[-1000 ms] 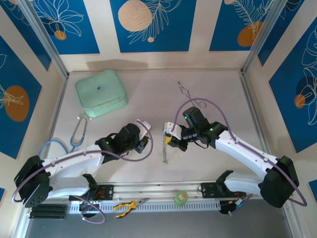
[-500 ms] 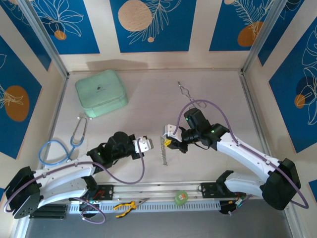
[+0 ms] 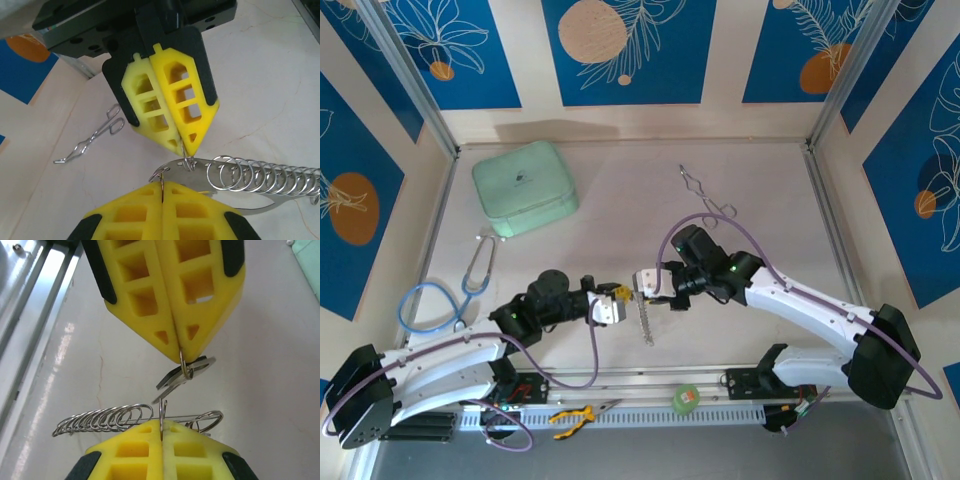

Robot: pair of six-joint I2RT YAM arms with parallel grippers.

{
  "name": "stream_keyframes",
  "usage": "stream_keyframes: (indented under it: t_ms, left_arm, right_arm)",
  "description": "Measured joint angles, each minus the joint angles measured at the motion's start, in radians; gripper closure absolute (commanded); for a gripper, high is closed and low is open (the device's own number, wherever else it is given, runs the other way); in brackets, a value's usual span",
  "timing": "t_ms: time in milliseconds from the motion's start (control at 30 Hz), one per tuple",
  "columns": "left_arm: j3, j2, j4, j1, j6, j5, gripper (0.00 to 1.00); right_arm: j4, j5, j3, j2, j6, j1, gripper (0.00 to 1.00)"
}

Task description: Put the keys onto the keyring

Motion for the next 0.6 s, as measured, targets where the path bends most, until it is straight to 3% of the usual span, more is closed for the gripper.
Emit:
stream_keyframes:
  t_ms: [600]
  left_arm:
    - [-0.040, 0.036, 0.081, 0.000, 0.145, 0.009, 1.00]
  right_arm:
    - [0.038, 0.004, 0.000, 0.014, -0.161, 0.012, 1.00]
